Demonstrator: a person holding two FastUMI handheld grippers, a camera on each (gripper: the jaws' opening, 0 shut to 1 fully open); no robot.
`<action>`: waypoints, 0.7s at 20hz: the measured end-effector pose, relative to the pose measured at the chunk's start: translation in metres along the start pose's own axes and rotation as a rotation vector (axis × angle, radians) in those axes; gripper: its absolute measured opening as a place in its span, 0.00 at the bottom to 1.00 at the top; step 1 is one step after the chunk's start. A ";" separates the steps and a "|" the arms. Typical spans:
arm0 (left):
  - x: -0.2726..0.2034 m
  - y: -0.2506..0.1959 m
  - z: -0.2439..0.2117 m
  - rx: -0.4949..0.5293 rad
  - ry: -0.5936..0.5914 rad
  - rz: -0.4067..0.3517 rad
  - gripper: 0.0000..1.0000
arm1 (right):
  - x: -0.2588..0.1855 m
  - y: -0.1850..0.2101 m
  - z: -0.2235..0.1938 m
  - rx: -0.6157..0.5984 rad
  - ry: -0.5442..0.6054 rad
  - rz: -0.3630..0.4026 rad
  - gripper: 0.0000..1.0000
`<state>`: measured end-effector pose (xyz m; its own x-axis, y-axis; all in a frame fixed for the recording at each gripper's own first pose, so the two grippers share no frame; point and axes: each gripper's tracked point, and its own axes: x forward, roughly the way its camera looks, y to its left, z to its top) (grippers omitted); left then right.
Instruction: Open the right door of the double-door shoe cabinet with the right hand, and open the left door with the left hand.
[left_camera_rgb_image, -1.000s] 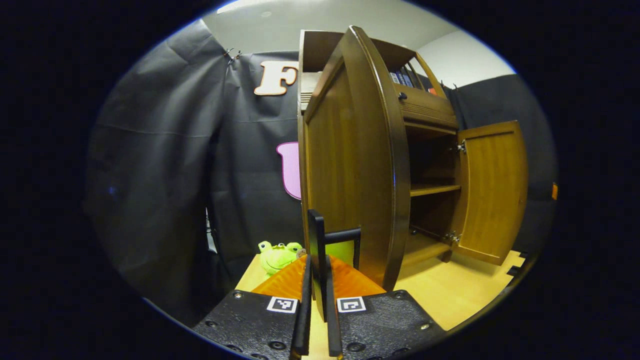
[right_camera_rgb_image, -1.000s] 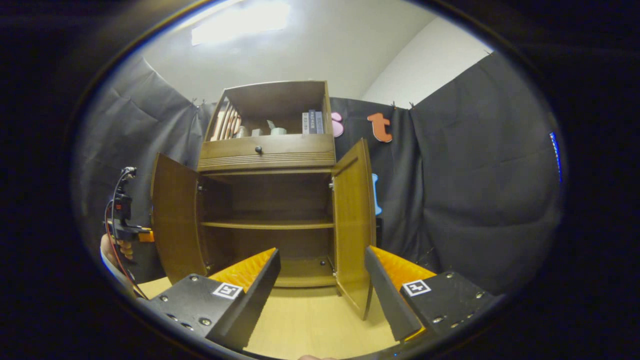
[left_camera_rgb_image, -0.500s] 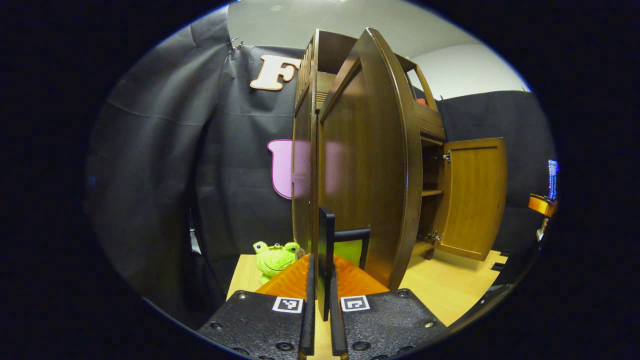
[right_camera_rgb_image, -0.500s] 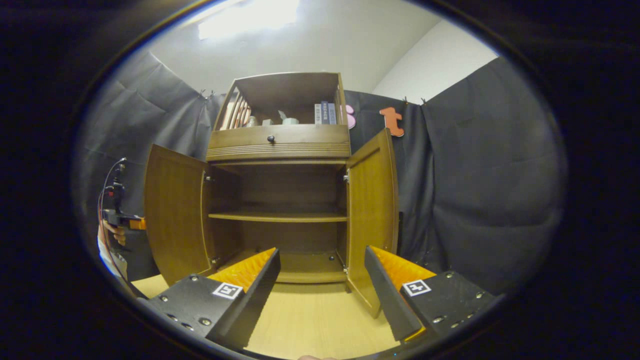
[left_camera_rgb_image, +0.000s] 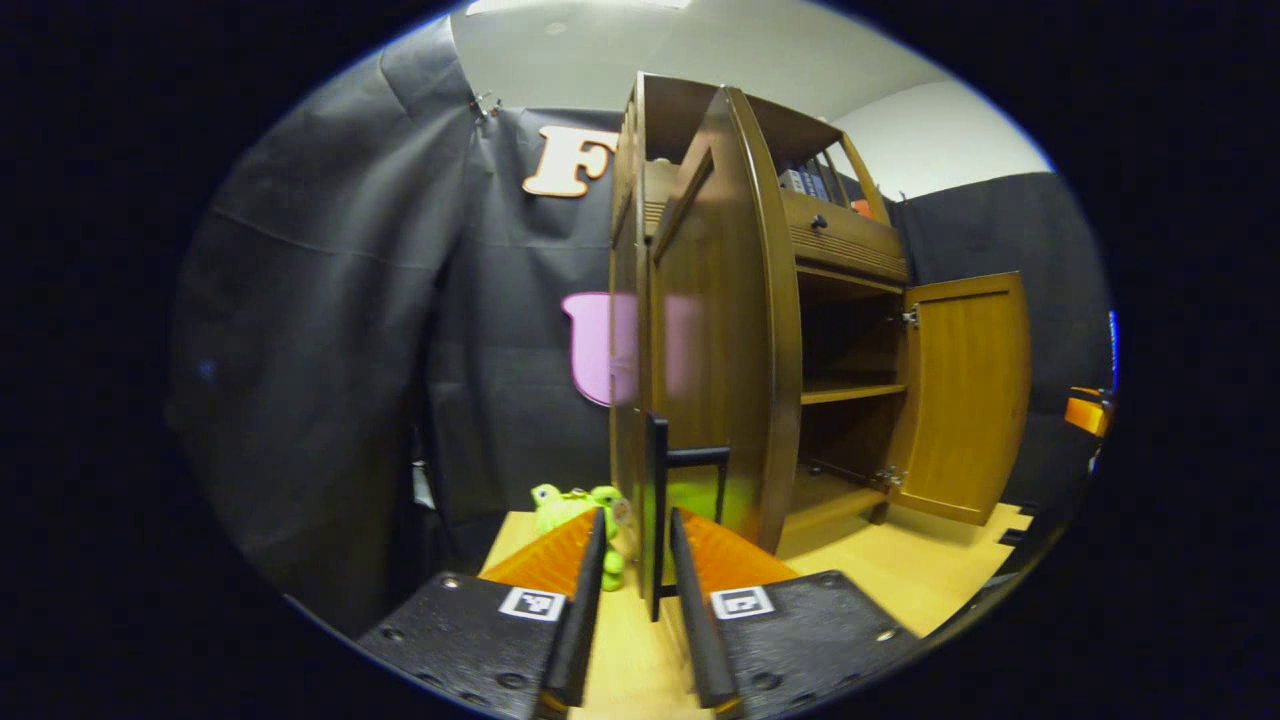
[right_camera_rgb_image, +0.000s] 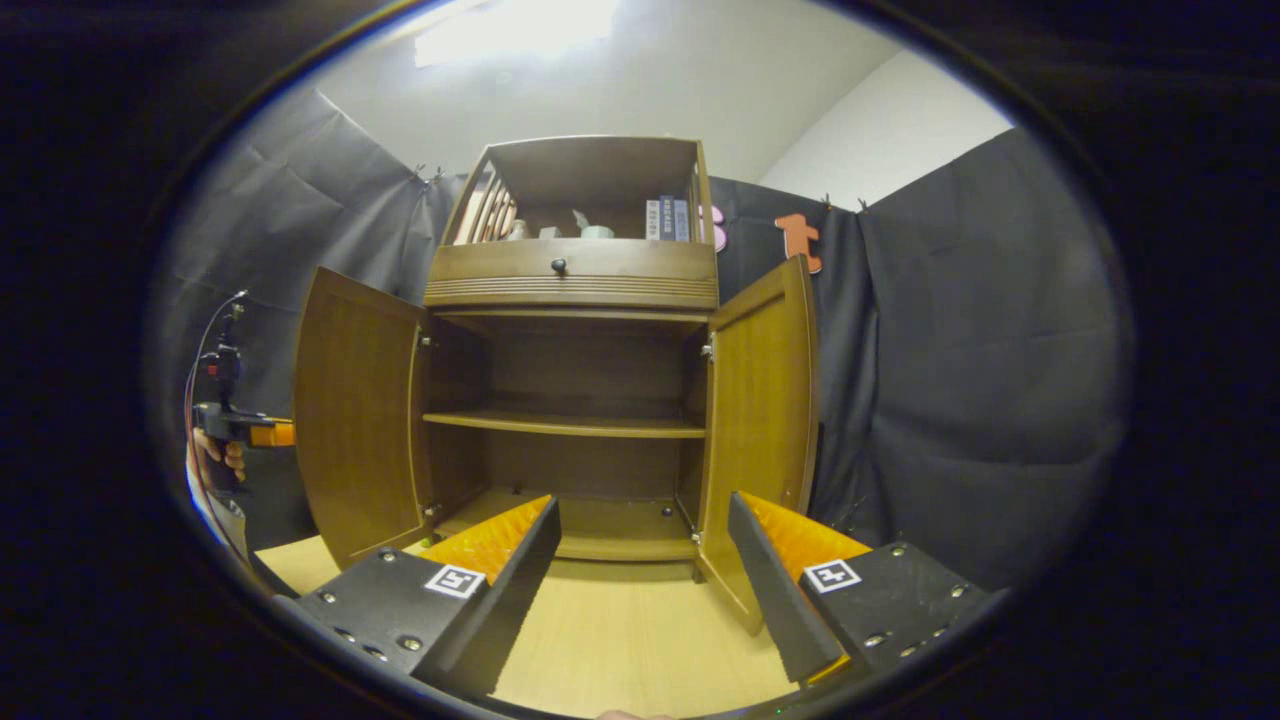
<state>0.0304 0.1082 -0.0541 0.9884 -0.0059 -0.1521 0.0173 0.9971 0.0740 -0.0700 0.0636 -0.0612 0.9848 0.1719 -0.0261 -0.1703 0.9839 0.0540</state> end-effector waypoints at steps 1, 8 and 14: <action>-0.003 0.009 0.000 0.005 0.006 0.049 0.44 | 0.001 0.000 -0.002 0.001 0.002 0.002 0.99; -0.040 0.008 0.019 -0.034 -0.001 0.213 0.88 | 0.005 -0.004 -0.004 0.006 0.007 0.002 0.97; -0.062 -0.042 0.044 -0.086 -0.023 0.204 0.92 | 0.007 -0.014 -0.005 0.039 -0.001 0.001 1.00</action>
<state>-0.0249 0.0636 -0.0041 0.9732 0.1962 -0.1195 -0.1956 0.9805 0.0168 -0.0612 0.0512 -0.0666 0.9845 0.1733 -0.0254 -0.1703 0.9810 0.0928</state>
